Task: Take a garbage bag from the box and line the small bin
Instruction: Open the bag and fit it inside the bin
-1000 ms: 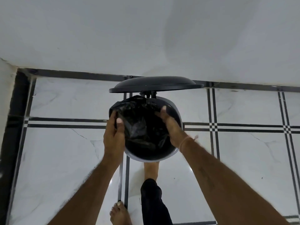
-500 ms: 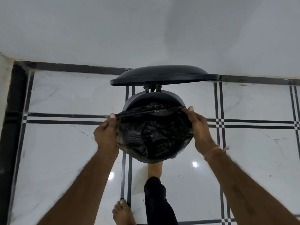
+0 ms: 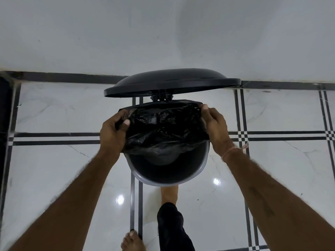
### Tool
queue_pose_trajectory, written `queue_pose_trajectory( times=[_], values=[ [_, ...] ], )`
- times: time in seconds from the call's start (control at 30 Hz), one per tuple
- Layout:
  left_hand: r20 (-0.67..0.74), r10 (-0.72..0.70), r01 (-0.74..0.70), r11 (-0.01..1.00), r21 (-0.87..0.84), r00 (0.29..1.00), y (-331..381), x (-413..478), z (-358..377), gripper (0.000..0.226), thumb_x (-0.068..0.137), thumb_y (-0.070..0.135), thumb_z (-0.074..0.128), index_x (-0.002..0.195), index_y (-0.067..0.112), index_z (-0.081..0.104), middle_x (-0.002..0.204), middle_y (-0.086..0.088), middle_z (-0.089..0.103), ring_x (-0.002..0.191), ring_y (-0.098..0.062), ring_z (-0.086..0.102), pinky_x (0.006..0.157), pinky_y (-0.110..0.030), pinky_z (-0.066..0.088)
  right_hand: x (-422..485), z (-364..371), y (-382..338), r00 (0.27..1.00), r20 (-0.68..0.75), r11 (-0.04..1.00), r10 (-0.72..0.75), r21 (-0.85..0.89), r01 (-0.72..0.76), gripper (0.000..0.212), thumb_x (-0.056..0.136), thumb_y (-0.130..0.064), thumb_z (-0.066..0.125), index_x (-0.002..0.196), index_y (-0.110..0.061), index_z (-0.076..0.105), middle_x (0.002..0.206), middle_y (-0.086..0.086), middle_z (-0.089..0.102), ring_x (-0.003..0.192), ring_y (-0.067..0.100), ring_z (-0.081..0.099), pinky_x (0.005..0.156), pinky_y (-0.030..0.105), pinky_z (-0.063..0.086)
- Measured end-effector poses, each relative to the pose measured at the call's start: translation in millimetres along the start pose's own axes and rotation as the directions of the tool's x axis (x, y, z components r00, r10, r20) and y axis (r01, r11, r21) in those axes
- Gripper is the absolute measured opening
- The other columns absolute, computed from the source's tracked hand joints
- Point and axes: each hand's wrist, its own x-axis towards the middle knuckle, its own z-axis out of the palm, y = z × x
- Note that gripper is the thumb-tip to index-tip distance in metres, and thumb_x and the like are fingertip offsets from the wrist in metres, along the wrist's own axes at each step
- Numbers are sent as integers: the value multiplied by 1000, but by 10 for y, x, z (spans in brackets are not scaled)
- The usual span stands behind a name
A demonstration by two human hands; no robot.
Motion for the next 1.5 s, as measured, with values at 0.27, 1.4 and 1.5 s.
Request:
queue_pose_trajectory(
  times=[0.27,1.4,1.5],
  values=[
    [139,46,-77,972,222,989,-79,73,-56,45,91,57,53,131,40,66,116,1,78,112,-27,71,97,-55,57,93,-9,44,997,31,995,78,-59,-76,60,94,-75,44,90,-19,65,101,0,64,95,13,64,100,43,53],
    [151,-698,637,516,-573,700,-372,-766,94,37,96,59,56,84,25,61,58,11,52,39,0,42,33,-13,29,-786,-227,825,921,103,598,375,732,-326,35,105,-13,58,133,7,63,119,18,69,105,27,66,89,33,60],
    [259,-618,620,485,-617,742,-376,-876,88,49,99,61,49,71,26,70,46,13,47,33,-1,38,35,-11,29,-824,-242,822,902,120,573,415,735,-362,36,101,-16,65,132,4,64,106,11,73,90,20,70,81,31,58]
  ],
)
